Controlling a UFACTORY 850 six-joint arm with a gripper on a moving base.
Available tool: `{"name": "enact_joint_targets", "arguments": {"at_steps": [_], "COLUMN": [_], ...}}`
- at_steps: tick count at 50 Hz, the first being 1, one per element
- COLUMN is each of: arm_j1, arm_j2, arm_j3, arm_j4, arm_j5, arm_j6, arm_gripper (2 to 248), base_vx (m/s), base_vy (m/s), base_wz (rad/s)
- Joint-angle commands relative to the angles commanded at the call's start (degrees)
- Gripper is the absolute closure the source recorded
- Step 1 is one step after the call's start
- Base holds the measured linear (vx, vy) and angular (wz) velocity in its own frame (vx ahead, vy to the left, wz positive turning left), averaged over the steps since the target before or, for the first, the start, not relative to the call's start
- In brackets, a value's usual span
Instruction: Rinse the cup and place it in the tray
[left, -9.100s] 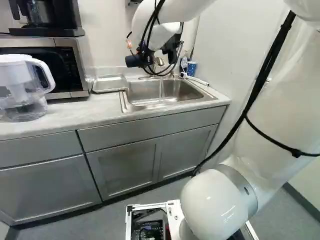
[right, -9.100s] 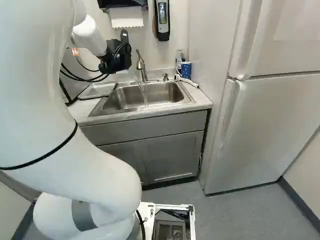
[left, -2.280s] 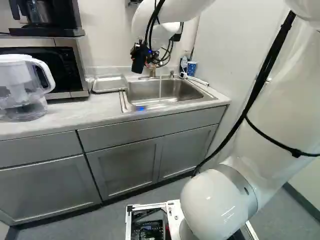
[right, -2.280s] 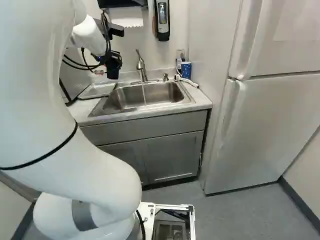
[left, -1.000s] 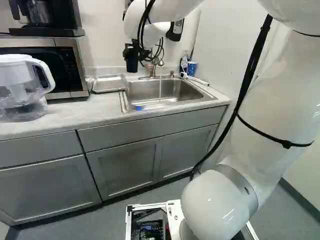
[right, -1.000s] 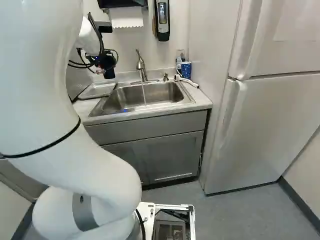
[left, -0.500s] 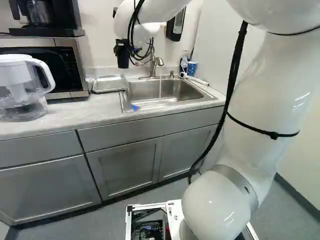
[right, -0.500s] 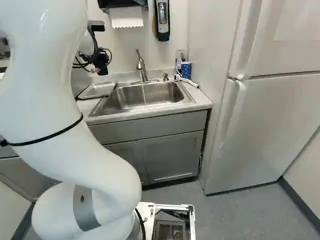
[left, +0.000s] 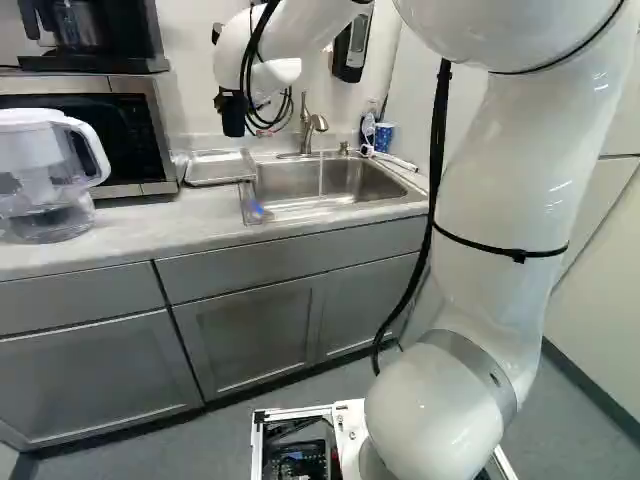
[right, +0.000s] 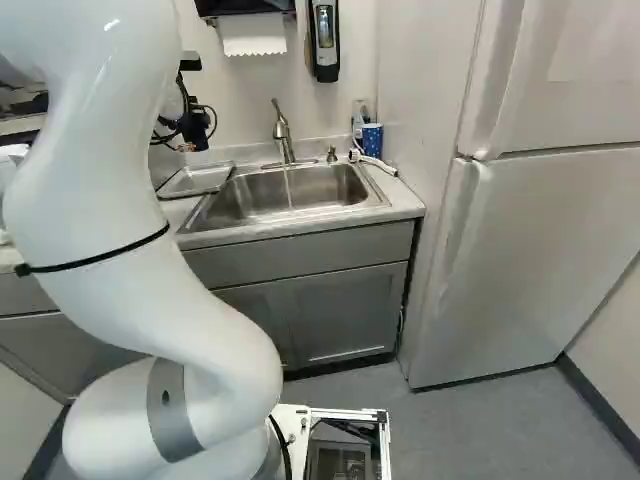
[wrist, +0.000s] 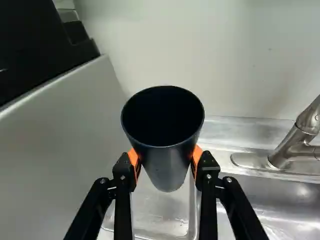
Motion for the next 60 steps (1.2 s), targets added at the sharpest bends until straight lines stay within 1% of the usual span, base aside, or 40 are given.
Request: {"name": "enact_joint_targets", "arguments": {"at_steps": [30, 43, 60], "arm_j1": [0.01, 0.37, 0.37], "arm_j2": [-1.99, -4.19, -5.56], "arm_j3": [1.46, 0.58, 1.13], "arm_j4": [0.00, 0.00, 0.00], "arm_j5": [0.00, 0.00, 0.00], "arm_j6": [0.00, 0.00, 0.00], "arm_gripper": [130, 130, 130], "base_vx": [0.000, 0.000, 0.000], "base_vy": [0.000, 0.000, 0.000], "base_wz": [0.000, 0.000, 0.000]}}
